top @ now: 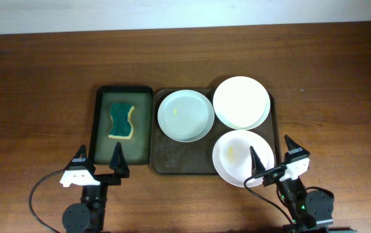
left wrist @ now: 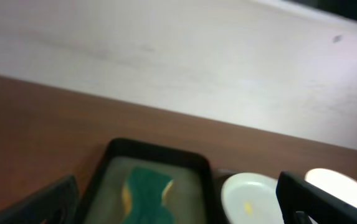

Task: Clean dirty plates on tray and stack at the side
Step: 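Move left gripper to the sponge and right gripper to the pale blue plate rim, then grasp the green-yellow sponge with the left gripper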

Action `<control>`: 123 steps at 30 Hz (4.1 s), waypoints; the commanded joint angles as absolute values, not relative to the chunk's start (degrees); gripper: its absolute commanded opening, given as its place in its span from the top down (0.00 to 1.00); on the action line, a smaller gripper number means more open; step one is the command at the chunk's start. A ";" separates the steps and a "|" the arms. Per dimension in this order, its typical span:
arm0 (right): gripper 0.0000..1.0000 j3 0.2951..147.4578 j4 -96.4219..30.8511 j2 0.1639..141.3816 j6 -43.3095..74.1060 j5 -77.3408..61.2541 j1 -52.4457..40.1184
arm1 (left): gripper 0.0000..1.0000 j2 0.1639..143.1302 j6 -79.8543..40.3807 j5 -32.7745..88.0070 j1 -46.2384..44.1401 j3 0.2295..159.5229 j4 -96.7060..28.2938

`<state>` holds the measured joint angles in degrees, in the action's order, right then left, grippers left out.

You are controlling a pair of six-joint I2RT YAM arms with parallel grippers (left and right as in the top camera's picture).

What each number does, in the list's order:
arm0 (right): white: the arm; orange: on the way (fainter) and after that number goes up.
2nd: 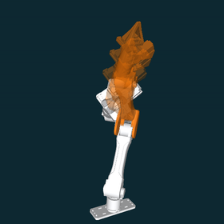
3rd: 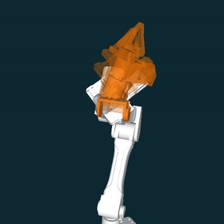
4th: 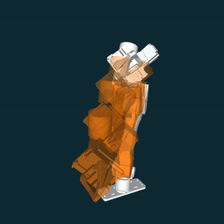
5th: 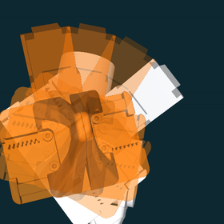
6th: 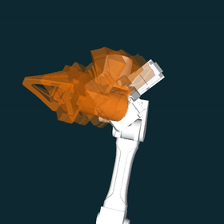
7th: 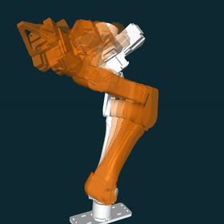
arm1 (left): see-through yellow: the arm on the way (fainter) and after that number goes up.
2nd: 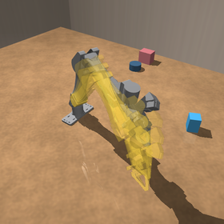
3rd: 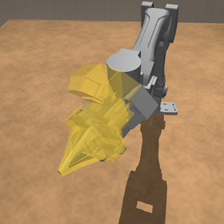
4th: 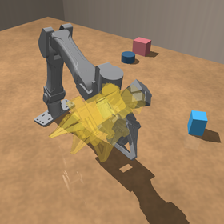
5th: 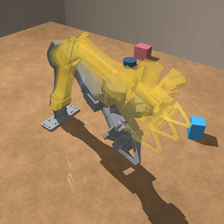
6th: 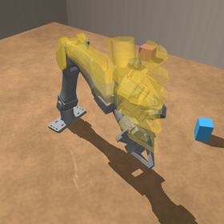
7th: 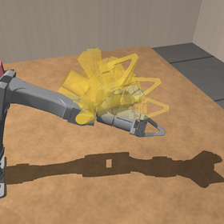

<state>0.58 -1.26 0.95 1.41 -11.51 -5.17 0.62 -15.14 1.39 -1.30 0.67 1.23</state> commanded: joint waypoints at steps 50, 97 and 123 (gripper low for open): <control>0.46 91.29 -67.70 109.75 27.81 -7.38 -21.39 | 0.25 99.44 -2.94 14.57 -1.02 89.78 -76.53; 0.96 83.81 -46.26 118.56 33.52 -5.58 -22.85 | 0.49 99.44 -2.96 12.19 -1.06 88.90 -73.97; 0.96 83.79 -47.55 118.56 33.30 -8.99 -22.85 | 0.30 114.98 -12.73 -6.35 -5.96 88.90 -63.33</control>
<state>84.14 -47.29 118.37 33.21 -8.69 -22.92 112.12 -10.68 -4.12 -6.04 89.10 -63.64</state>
